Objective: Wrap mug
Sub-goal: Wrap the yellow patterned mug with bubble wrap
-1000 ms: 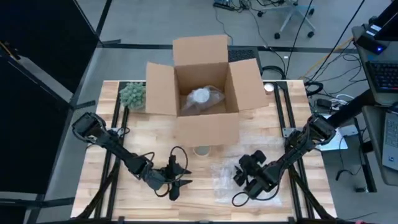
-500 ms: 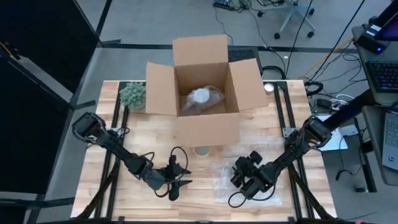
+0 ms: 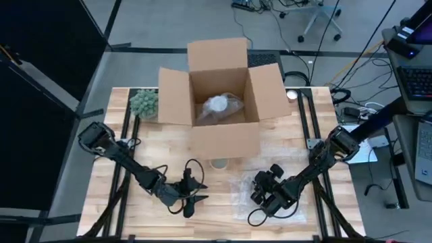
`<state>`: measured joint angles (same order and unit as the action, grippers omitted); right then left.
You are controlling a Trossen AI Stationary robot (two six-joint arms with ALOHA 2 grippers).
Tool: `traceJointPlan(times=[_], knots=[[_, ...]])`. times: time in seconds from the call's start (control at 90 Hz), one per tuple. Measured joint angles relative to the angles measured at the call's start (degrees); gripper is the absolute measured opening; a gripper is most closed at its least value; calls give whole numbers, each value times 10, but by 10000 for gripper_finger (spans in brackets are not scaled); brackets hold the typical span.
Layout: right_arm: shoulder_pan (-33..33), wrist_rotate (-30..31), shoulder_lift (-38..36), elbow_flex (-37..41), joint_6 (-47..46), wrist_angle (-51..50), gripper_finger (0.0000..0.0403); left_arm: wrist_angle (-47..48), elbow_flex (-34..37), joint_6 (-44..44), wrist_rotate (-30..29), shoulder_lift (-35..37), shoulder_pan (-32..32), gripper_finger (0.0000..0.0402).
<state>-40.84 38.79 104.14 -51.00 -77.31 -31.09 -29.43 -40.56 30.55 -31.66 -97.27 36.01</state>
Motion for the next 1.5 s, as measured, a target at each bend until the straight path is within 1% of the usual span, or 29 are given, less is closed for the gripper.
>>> traceJointPlan(times=[0.311, 0.378, 0.467, 0.644, 0.689, 0.722, 0.944, 1.022, 1.089, 1.178, 1.5], knots=[[0, -2, 0, 0, 2, 0, 155, 1, 0, 0, 0, 0, 0, 167], [0, -6, 0, 0, 2, 0, 148, 1, 0, 0, 0, 0, 0, 167], [0, -11, 0, -1, 0, 3, 116, 1, 0, 0, 0, 0, 0, 167], [0, -14, 0, -1, 7, 3, 22, 0, 0, 0, 0, 0, 0, 167], [0, -14, 0, -1, 12, 2, 9, 0, 0, 0, 0, 0, 0, 167], [0, -15, 0, -3, 16, -2, 6, 0, 0, 0, 0, 0, 0, 167], [0, -38, 1, -65, 19, -107, 12, 0, 0, 2, 0, 0, 0, 167], [0, -28, 1, -77, 8, -115, 13, 0, 0, 2, 0, 0, 0, 167], [0, -19, 1, -82, -5, -108, 22, 0, 0, 2, 3, 0, 0, 167], [3, -17, 1, -83, -4, -101, 47, 0, 0, 2, 11, 0, 0, 167], [15, -16, 1, -82, 3, -90, 164, 0, 0, 4, 14, 0, 0, 167]])
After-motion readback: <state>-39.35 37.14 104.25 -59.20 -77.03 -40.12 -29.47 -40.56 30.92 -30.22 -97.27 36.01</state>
